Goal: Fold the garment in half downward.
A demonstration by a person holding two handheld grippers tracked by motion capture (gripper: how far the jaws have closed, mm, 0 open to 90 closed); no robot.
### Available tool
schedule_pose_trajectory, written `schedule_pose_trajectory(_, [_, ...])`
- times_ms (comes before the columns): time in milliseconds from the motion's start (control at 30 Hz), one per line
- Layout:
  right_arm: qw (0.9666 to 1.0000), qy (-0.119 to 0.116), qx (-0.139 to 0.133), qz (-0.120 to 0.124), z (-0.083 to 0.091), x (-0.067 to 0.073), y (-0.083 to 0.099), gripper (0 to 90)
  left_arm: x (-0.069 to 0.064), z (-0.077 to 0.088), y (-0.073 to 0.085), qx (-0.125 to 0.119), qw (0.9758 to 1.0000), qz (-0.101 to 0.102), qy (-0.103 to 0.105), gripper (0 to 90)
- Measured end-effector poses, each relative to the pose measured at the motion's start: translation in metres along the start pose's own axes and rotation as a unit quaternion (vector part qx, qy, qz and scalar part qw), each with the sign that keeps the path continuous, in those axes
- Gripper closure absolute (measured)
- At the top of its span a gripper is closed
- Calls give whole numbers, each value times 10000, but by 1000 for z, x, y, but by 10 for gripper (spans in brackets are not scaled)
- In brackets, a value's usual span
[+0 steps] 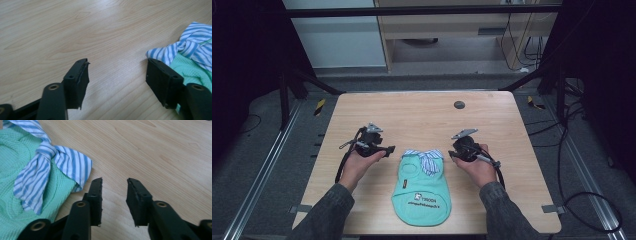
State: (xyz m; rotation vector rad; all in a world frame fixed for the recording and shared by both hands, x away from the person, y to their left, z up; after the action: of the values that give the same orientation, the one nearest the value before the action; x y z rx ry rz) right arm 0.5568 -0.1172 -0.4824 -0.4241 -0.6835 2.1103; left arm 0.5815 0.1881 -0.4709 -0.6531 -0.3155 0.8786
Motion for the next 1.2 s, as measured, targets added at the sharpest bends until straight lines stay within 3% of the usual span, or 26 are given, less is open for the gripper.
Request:
schedule_pose_trajectory(167, [9999,-94,-20,-54,-6,-1,-5,754,-4,-7,-10,20,10000,-38,37,420])
schedule_pose_trajectory(433, [9995,-272,-56,-164,-16,3,-13,772,-16,-19,-21,103,9998,-135,103,464])
schedule_pose_trajectory(767, [9989,-406,-22,-226,-28,13,-24,715,-28,-32,-22,259,9992,-222,228,452])
schedule_pose_trajectory(1200, [9986,-479,231,8,-39,25,-30,651,-35,-46,-17,632,9965,-449,297,450])
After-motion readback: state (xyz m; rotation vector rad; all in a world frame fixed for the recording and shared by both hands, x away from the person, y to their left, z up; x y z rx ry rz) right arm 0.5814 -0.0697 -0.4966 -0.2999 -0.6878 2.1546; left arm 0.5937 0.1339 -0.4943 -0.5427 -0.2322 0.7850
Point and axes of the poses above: each handheld gripper's, and its own axes: z roughly backward along the jaws, y roughly out of its underside, x roughly to its left, the point moved 3 cm from there along -z, roughly forward along the jaws, and after that the axes turned 4 degrees about x, right-handed, at the moved point
